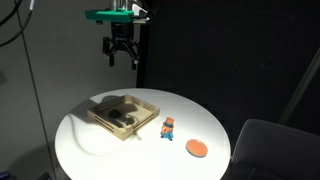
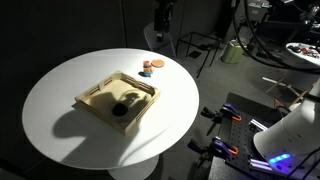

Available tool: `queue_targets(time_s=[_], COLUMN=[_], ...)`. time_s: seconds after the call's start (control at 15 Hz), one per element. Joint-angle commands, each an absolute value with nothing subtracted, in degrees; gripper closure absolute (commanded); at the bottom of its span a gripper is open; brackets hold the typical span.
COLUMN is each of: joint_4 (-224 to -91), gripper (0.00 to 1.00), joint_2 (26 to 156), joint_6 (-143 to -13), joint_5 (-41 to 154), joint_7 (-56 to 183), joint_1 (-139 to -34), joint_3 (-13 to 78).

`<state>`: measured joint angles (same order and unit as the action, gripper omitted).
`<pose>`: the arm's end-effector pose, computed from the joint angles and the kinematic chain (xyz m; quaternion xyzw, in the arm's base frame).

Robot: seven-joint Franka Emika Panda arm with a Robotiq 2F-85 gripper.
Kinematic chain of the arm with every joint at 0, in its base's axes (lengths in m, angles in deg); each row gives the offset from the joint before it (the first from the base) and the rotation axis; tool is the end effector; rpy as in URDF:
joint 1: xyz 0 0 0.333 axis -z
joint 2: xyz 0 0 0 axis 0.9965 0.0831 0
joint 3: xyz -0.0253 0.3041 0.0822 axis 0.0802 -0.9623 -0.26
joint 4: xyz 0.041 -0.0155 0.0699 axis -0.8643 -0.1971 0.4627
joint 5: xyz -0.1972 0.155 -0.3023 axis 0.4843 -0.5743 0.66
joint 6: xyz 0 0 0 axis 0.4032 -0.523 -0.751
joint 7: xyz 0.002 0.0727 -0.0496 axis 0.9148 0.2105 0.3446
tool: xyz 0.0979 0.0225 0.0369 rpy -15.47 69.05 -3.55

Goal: Remove the black object from the box and put it on the table

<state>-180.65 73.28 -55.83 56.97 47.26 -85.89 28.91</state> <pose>0.5436 -0.0001 0.4626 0.9928 0.1165 -0.0142 0.0254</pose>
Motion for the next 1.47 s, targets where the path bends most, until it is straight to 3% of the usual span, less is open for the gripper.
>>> queue_targets(time_s=[0.0, 1.0, 1.4], joint_4=[-177.37, -169.38, -170.45], gripper=[0.0, 0.0, 0.0], joint_2=[78.02, 98.11, 98.96], joint_6=[-60.53, -67.64, -67.77], joint_5=[53.49, 54.33, 54.44], joint_7=[42.43, 33.46, 34.52], joint_1=[-86.97, -88.64, -88.54], joint_3=[27.63, 21.98, 21.07])
